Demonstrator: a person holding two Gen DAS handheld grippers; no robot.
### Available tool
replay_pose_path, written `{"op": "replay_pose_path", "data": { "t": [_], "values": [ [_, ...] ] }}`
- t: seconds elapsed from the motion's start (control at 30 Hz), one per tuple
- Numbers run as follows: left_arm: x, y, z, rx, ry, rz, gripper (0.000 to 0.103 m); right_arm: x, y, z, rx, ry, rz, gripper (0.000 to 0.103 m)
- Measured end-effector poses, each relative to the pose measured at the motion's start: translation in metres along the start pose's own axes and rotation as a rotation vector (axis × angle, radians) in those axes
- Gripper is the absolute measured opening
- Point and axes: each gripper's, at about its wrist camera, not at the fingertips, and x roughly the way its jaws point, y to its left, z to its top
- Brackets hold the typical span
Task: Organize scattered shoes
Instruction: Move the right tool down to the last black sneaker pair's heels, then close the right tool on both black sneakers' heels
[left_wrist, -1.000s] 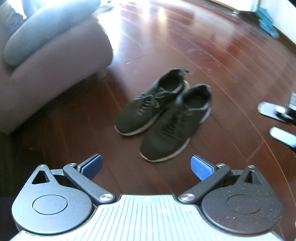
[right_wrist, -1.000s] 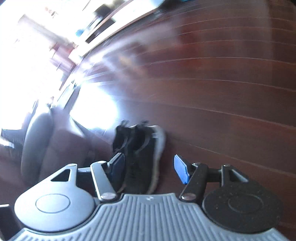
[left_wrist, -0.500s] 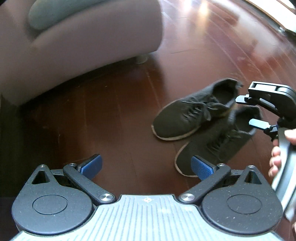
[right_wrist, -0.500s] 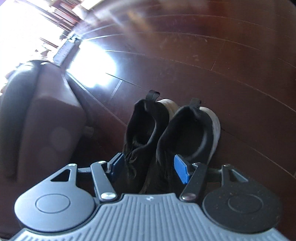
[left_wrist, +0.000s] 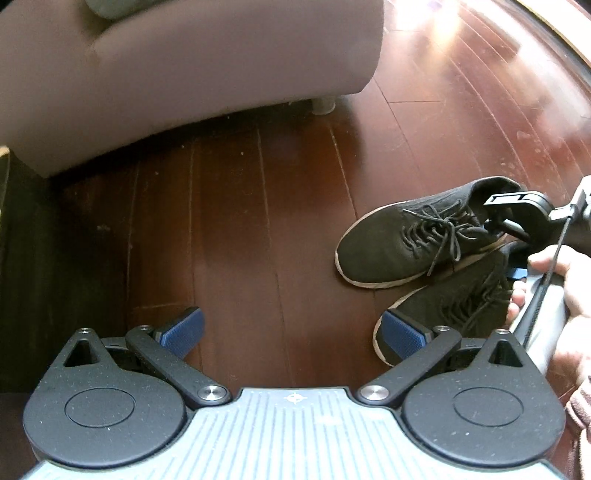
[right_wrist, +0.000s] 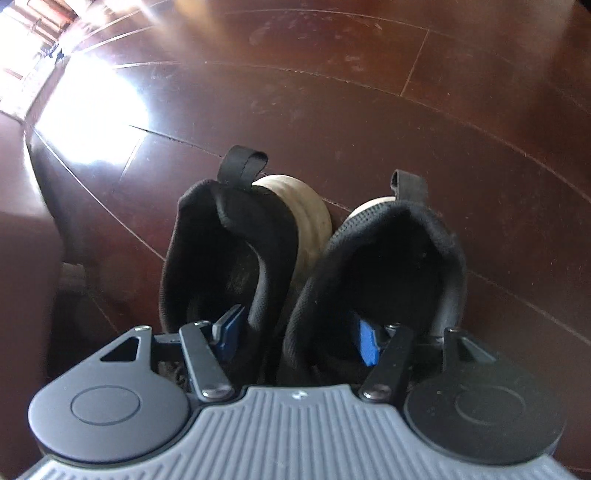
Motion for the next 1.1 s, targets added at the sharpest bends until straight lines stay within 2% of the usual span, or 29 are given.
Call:
{"op": "replay_pose_path", "data": {
  "t": [0.13, 0.23, 0.33, 0.37, 0.47, 0.83, 1.1],
  "values": [
    [-0.003, -0.005, 0.001, 0.030, -0.015, -0.012, 0.103, 0.003, 0.007, -0.002, -0.025, -0.002, -0.063, 0.066],
    [-0.002, -0.008, 0.000, 0.036, -0.012, -0.017, 0.103, 0.003, 0.009, -0.003, -0.042, -0.004, -0.089, 0.061],
    [-0.003, -0.013, -0.003, 0.058, -0.013, -0.033, 0.103, -0.001, 0.005, -0.004, -0.054, -0.001, -0.083, 0.049],
    [-0.004, -0.016, -0.005, 0.069, -0.014, -0.038, 0.103, -0.003, 0.003, -0.005, -0.052, 0.004, -0.062, 0.038],
    [-0.006, -0.021, -0.008, 0.094, -0.019, -0.052, 0.103, -0.009, -0.004, -0.007, -0.019, 0.008, -0.019, 0.030],
    [-0.013, -0.020, -0.012, 0.112, -0.044, -0.081, 0.103, -0.032, -0.047, -0.024, 0.134, -0.023, 0.030, 0.028],
    [-0.024, -0.026, -0.039, 0.161, -0.048, -0.110, 0.103, -0.078, -0.110, -0.063, 0.286, -0.106, 0.064, 0.028]
  ]
}}
